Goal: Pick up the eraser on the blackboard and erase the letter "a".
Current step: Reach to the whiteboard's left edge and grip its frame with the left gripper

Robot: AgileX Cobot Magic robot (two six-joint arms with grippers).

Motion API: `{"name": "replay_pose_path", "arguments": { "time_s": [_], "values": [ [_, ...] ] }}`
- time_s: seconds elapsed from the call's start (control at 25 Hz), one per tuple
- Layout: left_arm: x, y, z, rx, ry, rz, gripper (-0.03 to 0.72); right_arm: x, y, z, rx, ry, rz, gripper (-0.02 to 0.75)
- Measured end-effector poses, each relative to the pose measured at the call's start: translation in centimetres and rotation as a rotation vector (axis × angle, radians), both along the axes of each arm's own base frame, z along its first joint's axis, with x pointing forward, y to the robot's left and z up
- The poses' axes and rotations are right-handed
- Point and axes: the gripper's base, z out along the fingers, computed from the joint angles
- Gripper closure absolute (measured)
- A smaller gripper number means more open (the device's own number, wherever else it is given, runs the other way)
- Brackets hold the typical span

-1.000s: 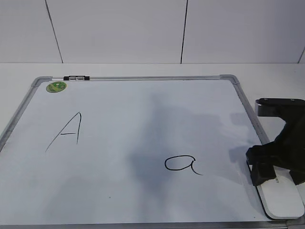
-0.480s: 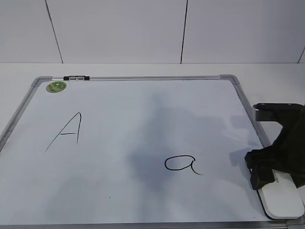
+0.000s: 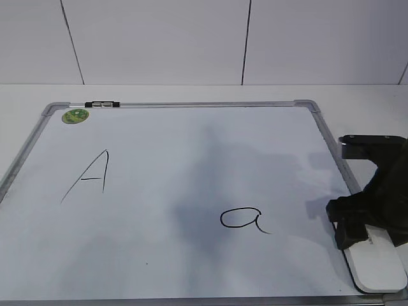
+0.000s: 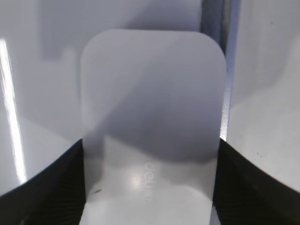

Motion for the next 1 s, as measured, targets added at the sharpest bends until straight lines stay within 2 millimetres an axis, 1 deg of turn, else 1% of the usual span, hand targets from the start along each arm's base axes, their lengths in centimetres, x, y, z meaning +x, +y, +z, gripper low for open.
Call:
{"name": "replay_pose_path", "arguments": {
  "time_s": [0.28,0.92,1.0],
  "values": [
    [0.00,0.00,0.00,0.000,0.000,0.000,0.299,0.00,-0.03,0.03,-0.004,0.003,0.001,0.190],
    [0.00,0.00,0.00,0.000,0.000,0.000,0.299,0.01,-0.08,0.03,-0.011,0.001,0.006,0.191],
    [0.00,0.00,0.00,0.000,0.000,0.000,0.299,-0.03,-0.10,0.26,-0.008,-0.007,0.006,0.191]
  ]
}}
